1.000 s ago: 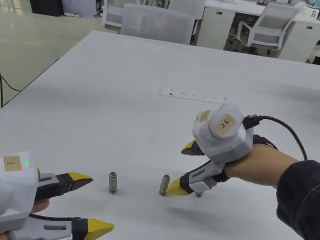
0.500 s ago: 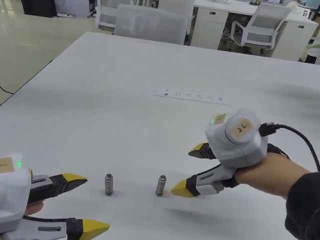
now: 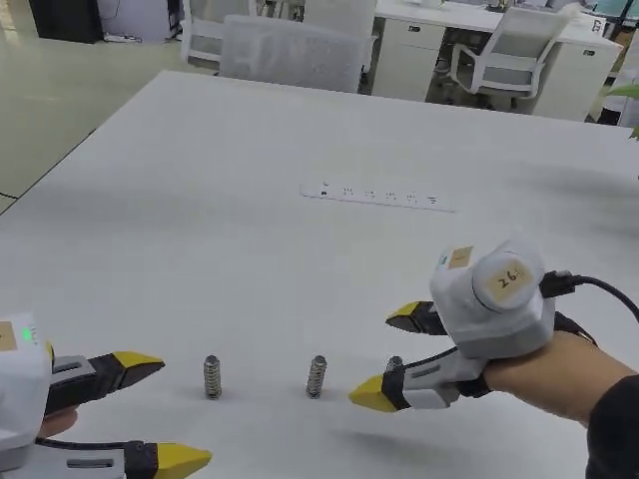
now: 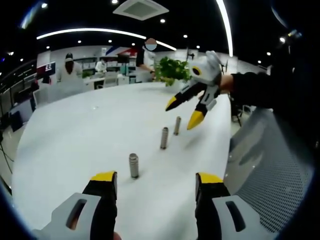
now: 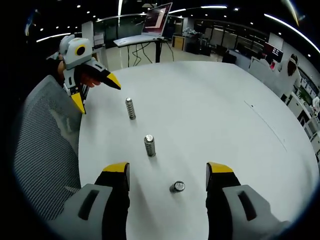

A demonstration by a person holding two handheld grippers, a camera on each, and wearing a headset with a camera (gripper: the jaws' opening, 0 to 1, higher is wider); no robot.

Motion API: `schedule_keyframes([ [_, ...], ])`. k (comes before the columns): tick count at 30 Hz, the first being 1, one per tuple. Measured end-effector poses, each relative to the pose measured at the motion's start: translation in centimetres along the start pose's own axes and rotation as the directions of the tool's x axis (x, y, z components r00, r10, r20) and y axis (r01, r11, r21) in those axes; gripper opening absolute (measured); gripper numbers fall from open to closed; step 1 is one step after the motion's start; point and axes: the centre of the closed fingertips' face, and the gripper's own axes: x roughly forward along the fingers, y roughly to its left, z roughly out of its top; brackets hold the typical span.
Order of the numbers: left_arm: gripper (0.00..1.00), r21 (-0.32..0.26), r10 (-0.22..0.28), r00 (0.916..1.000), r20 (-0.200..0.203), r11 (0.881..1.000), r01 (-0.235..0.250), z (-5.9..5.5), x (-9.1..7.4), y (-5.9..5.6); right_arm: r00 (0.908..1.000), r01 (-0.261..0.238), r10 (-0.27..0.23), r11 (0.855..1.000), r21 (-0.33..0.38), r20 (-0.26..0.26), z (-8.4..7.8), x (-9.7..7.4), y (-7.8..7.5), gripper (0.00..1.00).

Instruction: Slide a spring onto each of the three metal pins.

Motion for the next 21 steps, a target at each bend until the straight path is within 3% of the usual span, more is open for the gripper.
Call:
schedule_keyframes([
  [21, 0.60, -0.006, 0.009, 0.9999, 0.007, 1.000, -0.009, 0.0, -0.2, 0.0, 0.9972, 0.036, -0.040, 0.997, 0.073, 0.062, -1.6, -1.5, 0.7, 0.61],
])
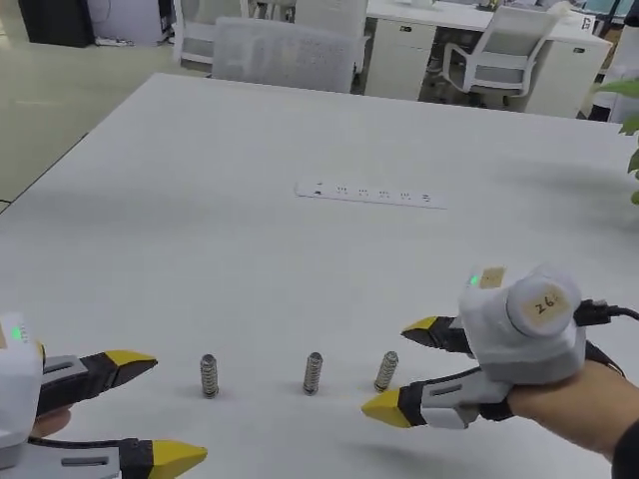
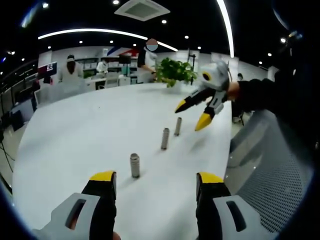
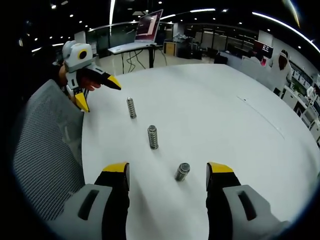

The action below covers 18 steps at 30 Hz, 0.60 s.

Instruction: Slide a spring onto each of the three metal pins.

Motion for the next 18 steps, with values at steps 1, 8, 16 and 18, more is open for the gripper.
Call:
schedule_keyframes([
  [1, 0.60, 0.000, 0.000, 1.0000, 0.000, 1.000, 0.000, 0.00, 0.00, -0.01, 1.0000, 0.003, -0.003, 1.000, 0.002, 0.006, -0.06, -0.06, 0.08, 0.61],
  [8, 0.60, -0.005, 0.005, 1.0000, 0.003, 1.000, -0.005, -0.10, -0.21, 0.00, 0.9998, 0.013, -0.014, 1.000, 0.014, 0.013, -0.56, -0.36, 0.32, 0.61],
  [16, 0.61, -0.013, 0.016, 0.9998, 0.010, 1.000, -0.016, -0.10, -0.36, 0.00, 0.9985, 0.035, -0.036, 0.999, 0.031, 0.041, -0.71, -0.72, 0.37, 0.62],
  [18, 0.61, -0.015, 0.019, 0.9998, 0.011, 1.000, -0.018, -0.12, -0.39, -0.01, 0.9983, 0.038, -0.040, 0.999, 0.034, 0.043, -0.77, -0.79, 0.42, 0.62],
])
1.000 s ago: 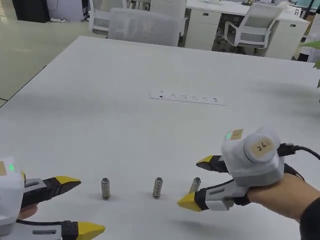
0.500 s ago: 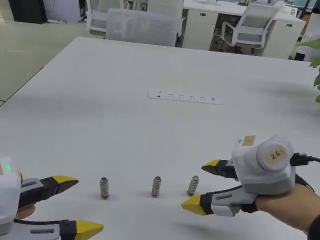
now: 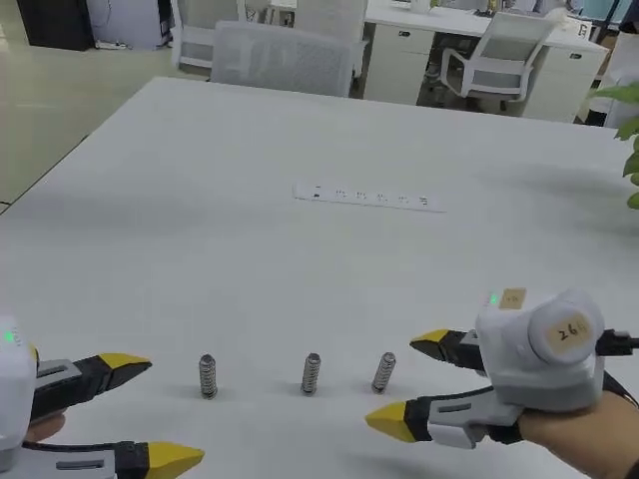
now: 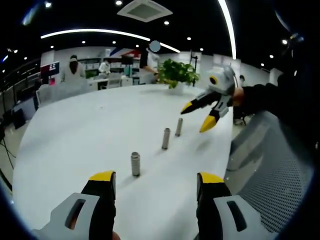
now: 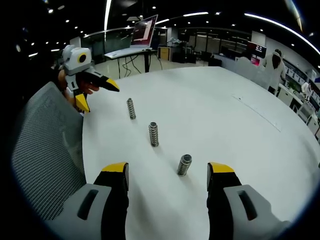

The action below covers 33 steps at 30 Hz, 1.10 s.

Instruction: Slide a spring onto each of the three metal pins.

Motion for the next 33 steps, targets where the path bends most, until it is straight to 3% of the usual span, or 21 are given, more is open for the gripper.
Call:
schedule_keyframes([
  [12, 0.62, -0.011, 0.017, 0.9998, 0.008, 1.000, -0.017, -0.08, -0.02, -0.25, 0.9989, 0.041, -0.042, 0.999, 0.015, 0.023, -0.21, -0.19, -0.24, 0.63],
  [19, 0.63, -0.030, 0.042, 0.9990, 0.016, 0.999, -0.041, 0.12, -0.20, -0.14, 0.9986, 0.043, -0.044, 0.999, 0.007, 0.029, 0.02, -0.22, 0.08, 0.64],
  [33, 0.63, -0.017, 0.043, 0.9991, 0.003, 0.999, -0.043, -0.10, -0.27, -0.47, 0.9980, 0.054, -0.054, 0.998, 0.011, 0.033, -0.01, -0.27, 0.23, 0.65],
])
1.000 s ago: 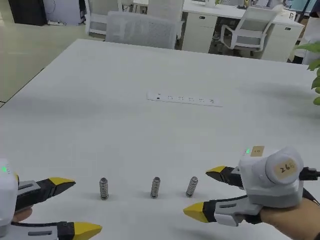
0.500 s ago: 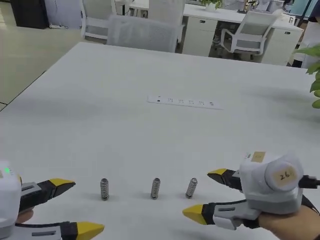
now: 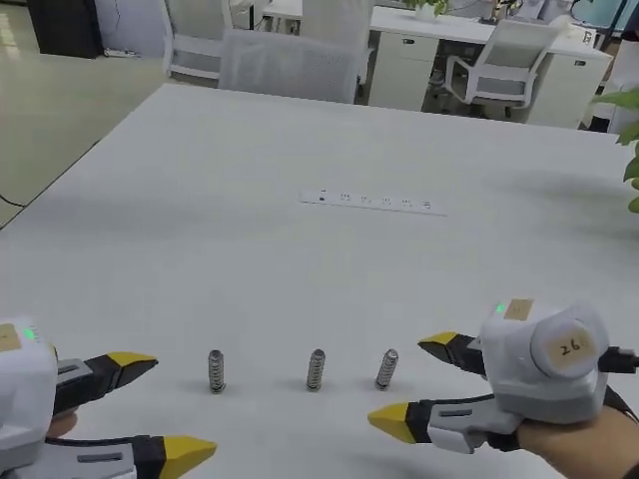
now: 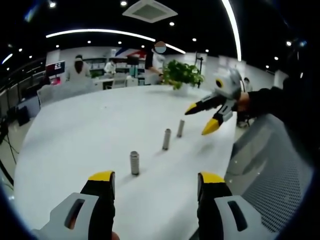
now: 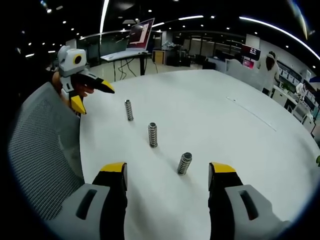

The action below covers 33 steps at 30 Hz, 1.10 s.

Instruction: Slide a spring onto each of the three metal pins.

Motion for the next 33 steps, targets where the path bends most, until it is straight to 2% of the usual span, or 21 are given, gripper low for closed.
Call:
schedule_keyframes([
  [25, 0.63, 0.010, 0.002, 0.9999, -0.016, 1.000, -0.002, -0.27, -0.02, -0.06, 0.9999, 0.009, -0.009, 1.000, 0.002, 0.009, 0.03, 0.04, 0.39, 0.66],
  [33, 0.63, 0.019, -0.004, 0.9997, -0.022, 1.000, 0.005, -0.26, 0.02, -0.40, 0.9996, 0.024, -0.024, 1.000, 0.012, 0.013, -0.09, -0.29, 0.35, 0.67],
])
